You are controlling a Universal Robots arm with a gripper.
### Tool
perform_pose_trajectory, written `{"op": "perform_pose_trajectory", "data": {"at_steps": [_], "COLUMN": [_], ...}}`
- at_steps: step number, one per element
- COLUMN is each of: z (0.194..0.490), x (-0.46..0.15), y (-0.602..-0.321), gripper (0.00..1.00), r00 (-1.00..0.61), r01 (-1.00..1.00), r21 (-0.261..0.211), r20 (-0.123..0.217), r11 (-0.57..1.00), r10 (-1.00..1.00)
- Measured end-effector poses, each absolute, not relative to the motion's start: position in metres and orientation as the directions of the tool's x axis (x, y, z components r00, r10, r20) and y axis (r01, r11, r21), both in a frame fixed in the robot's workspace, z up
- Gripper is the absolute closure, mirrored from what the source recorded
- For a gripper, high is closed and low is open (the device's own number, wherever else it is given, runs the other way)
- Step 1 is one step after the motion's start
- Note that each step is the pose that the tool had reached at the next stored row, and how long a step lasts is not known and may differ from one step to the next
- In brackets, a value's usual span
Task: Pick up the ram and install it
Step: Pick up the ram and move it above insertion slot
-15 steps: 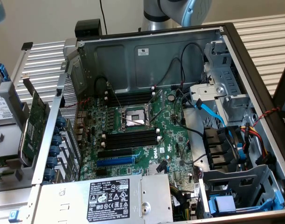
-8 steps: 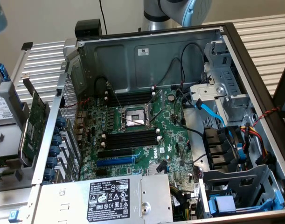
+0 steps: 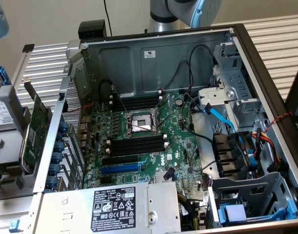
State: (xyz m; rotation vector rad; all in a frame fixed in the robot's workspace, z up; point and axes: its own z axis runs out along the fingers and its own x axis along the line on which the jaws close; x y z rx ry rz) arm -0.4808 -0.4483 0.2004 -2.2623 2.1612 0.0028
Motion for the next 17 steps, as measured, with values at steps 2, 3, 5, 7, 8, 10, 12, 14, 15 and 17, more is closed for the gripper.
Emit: {"op": "perform_pose_trajectory", "data": {"at_steps": [2, 3, 5, 7, 8, 10, 12, 14, 15, 17], "z": [0.200, 0.200, 0.201, 0.206, 0.210, 0.219, 0.228, 0.237, 0.242, 0.250], "x": [-0.481, -0.481, -0.481, -0.481, -0.481, -0.481, -0.481, -0.481, -0.481, -0.481], "y": [-0.448, -0.448, -0.448, -0.448, -0.448, -0.448, -0.448, -0.448, -0.448, -0.448], "gripper": [0.78, 0.84, 0.88, 0.88, 0.88, 0.88, 0.88, 0.88, 0.88, 0.88], "r00": [0.046, 0.046, 0.046, 0.046, 0.046, 0.045, 0.044, 0.044, 0.044, 0.044], "r01": [-0.999, -0.999, -0.999, -0.999, -0.999, -0.999, -0.999, -0.999, -0.999, -0.999], "r21": [-0.008, -0.008, -0.007, -0.006, -0.006, -0.006, -0.006, -0.006, -0.006, -0.006], "r20": [-0.010, -0.011, -0.011, -0.011, -0.010, -0.010, -0.010, -0.010, -0.011, -0.010], "r11": [-0.046, -0.046, -0.046, -0.046, -0.045, -0.045, -0.044, -0.044, -0.044, -0.044], "r10": [-0.999, -0.999, -0.999, -0.999, -0.999, -0.999, -0.999, -0.999, -0.999, -0.999]}}
